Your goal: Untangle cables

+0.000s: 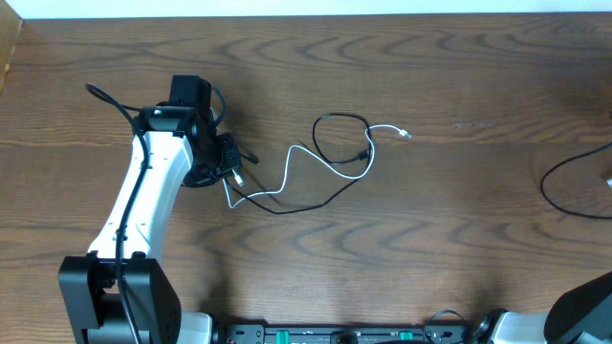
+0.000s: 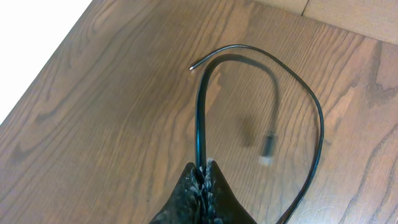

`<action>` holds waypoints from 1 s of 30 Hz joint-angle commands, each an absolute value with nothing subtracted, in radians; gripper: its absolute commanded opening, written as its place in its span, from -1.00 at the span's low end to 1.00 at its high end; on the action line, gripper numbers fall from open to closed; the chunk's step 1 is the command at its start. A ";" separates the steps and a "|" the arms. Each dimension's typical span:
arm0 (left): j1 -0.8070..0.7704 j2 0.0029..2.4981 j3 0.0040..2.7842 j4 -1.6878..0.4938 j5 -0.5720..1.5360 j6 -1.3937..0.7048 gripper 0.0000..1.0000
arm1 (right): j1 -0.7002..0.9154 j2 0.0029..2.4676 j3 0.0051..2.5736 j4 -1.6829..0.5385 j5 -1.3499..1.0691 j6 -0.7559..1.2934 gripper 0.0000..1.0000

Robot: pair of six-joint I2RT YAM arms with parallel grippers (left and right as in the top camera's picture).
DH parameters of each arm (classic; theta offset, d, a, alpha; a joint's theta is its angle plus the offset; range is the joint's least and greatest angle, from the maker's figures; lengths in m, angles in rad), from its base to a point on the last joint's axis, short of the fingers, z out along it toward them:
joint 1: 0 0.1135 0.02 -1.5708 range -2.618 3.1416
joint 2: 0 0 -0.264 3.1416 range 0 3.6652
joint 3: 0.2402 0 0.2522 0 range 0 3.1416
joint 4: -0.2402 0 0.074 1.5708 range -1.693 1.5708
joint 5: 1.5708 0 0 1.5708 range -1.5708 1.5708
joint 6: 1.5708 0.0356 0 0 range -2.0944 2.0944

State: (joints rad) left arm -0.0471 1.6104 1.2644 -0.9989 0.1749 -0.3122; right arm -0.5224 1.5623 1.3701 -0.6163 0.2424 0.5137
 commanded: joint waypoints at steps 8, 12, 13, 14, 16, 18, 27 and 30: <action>-0.047 1.614 1.262 -1.005 0.173 -0.297 -0.85 | -0.515 1.571 1.373 -0.676 0.116 0.508 0.33; -0.047 1.614 1.262 -1.004 0.173 -0.297 -0.85 | -0.487 1.573 1.369 -0.725 -0.004 0.489 0.33; -0.047 1.614 1.262 -1.004 0.173 -0.297 -0.85 | -0.480 1.573 1.367 -0.731 -0.029 0.478 0.33; -0.047 1.614 1.262 -1.002 0.174 -0.297 -0.85 | -0.465 1.573 1.365 -0.741 -0.074 0.456 0.33; -0.047 1.614 1.262 -0.992 0.211 -0.296 -0.85 | -0.432 1.573 1.363 -0.755 -0.158 0.414 0.32; -0.049 1.614 1.262 -0.970 0.299 -0.294 -0.85 | -0.392 1.573 1.356 -0.761 -0.239 0.358 0.33; -0.134 1.614 1.262 -0.841 0.719 -0.056 -0.85 | -0.133 1.577 1.240 -0.752 -0.381 0.249 0.43; -0.169 1.614 1.262 -0.851 0.609 -0.056 -0.85 | -0.021 1.578 1.152 -0.681 -0.388 0.250 0.44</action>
State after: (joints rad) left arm -0.1471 1.6104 1.2644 -0.8413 0.6380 -0.1028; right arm -0.1062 1.5642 1.2217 -0.7193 -0.3450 0.2806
